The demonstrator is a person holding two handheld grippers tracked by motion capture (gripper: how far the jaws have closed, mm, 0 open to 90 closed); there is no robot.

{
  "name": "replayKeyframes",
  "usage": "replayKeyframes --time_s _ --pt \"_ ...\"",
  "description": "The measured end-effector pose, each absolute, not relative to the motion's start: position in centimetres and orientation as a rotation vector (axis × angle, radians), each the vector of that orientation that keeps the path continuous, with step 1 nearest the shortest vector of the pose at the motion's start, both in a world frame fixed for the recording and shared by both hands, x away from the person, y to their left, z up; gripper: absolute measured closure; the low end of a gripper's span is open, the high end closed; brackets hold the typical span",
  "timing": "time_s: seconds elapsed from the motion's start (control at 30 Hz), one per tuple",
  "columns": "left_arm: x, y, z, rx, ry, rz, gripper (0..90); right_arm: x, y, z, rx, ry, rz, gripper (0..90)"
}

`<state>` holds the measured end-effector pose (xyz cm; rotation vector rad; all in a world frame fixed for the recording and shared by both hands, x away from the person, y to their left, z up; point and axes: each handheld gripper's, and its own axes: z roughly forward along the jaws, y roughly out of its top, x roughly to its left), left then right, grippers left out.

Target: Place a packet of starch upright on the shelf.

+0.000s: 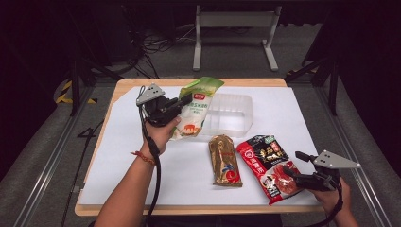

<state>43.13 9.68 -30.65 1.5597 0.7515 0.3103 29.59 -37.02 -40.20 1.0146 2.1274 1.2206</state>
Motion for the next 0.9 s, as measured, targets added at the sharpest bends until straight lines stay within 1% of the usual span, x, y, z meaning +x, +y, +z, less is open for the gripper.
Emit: replayKeyframes --time_s 0.37,0.43,0.9 --pt "45.0 8.1 -30.3 1.546 0.786 0.357 90.0 29.6 -37.1 -40.2 1.013 2.127 1.215 24.8" --pt "45.4 7.9 -30.4 1.539 0.801 0.353 90.0 29.6 -37.1 -40.3 1.015 2.126 1.214 24.8" --pt "48.8 4.8 -31.4 1.556 0.883 0.434 90.0 29.6 -37.2 -40.3 1.018 2.128 1.214 24.8"
